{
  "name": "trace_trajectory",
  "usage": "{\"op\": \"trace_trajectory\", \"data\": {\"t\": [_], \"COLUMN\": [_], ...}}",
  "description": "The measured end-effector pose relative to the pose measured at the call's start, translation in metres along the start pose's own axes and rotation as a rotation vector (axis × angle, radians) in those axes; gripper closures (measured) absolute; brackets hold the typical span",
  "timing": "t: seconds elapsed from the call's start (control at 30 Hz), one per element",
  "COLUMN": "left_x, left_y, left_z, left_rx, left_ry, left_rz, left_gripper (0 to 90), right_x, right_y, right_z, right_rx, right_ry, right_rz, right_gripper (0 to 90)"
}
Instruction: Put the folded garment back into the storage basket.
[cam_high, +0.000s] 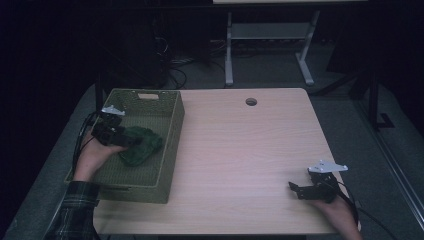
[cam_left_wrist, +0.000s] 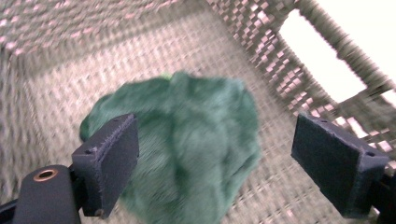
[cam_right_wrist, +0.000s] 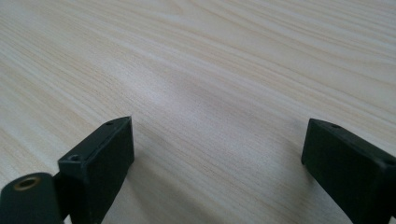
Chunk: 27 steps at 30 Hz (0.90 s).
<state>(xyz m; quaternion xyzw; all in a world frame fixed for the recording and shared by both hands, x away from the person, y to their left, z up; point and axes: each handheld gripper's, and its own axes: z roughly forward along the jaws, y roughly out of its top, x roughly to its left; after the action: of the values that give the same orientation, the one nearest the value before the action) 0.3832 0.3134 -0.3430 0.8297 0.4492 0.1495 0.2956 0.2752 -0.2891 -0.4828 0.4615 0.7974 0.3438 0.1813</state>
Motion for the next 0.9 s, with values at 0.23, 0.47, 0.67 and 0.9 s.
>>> {"op": "trace_trajectory", "data": {"t": [0.23, 0.47, 0.67, 0.9], "left_x": [-0.023, -0.049, -0.073, -0.101], "left_y": [0.014, 0.03, 0.042, 0.052], "left_z": [-0.002, -0.006, -0.004, 0.006], "left_rx": [-0.043, -0.096, -0.124, -0.153], "left_ry": [-0.043, -0.1, -0.148, -0.195], "left_rz": [0.043, 0.088, 0.123, 0.159], "left_gripper": [14.4, 14.5, 14.6, 14.6], "right_x": [0.0, 0.0, 0.0, 0.0], "right_y": [0.0, 0.0, 0.0, 0.0], "right_z": [0.0, 0.0, 0.0, 0.0], "right_rx": [0.0, -0.001, 0.0, 0.0], "right_ry": [0.0, 0.0, 0.0, -0.001], "right_rz": [0.0, -0.001, 0.0, 0.0], "right_gripper": [9.0, 9.0, 9.0, 9.0]}}
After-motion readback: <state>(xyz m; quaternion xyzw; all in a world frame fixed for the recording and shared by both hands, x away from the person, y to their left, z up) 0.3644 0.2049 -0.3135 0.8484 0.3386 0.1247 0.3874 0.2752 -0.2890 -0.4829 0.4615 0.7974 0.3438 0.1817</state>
